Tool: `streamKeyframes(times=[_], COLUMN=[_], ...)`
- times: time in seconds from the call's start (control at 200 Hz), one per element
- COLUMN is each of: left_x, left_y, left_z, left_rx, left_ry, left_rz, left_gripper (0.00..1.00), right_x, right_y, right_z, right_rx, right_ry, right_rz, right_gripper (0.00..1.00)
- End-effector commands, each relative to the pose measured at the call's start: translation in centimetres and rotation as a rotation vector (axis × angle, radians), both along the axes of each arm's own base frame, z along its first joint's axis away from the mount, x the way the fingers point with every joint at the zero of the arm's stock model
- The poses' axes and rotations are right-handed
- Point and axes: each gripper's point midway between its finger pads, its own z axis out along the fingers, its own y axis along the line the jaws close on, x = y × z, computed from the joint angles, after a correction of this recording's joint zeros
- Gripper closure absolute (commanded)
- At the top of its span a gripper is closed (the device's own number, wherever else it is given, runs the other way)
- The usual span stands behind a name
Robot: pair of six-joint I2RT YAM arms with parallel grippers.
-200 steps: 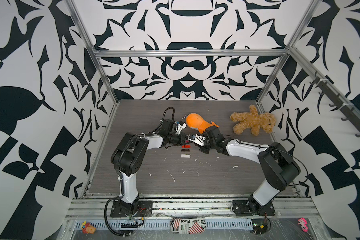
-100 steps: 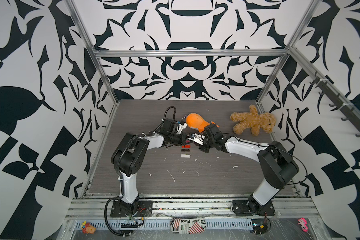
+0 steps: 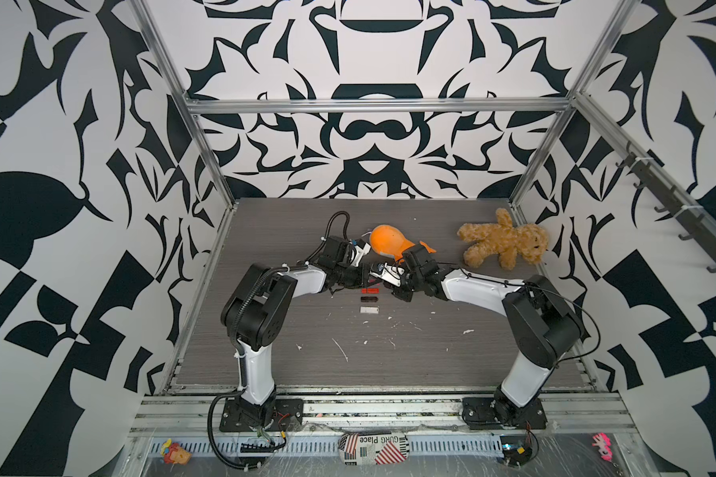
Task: Close the usb drive cover
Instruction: Close the cover of the USB drive.
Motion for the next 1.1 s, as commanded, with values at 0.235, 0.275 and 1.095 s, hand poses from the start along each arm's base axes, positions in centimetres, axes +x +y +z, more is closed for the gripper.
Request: streamKeyframes(times=[0.235,0.275,1.095], left_x=[-4.4,-4.4,-1.6], left_y=[-2.1,-2.1,2.5], left_z=[-2.3,-2.3,3.5], left_rx=[0.011,0.010,-0.128], left_ry=[0.111,0.110,0.019], left_rz=[-0.129,-0.130,0.012], left_gripper=[0.93,0.93,0.59], right_x=[0.4,0.2,-4.1], right_y=[9.3,9.2,-1.4], right_z=[18.4,18.0,1.0], right_rx=[0.485,0.477,-0.091], right_ry=[-0.441,-0.431,-0.047], right_rz=[0.278,0.281,0.049], right_gripper=[0.92,0.93,0.90])
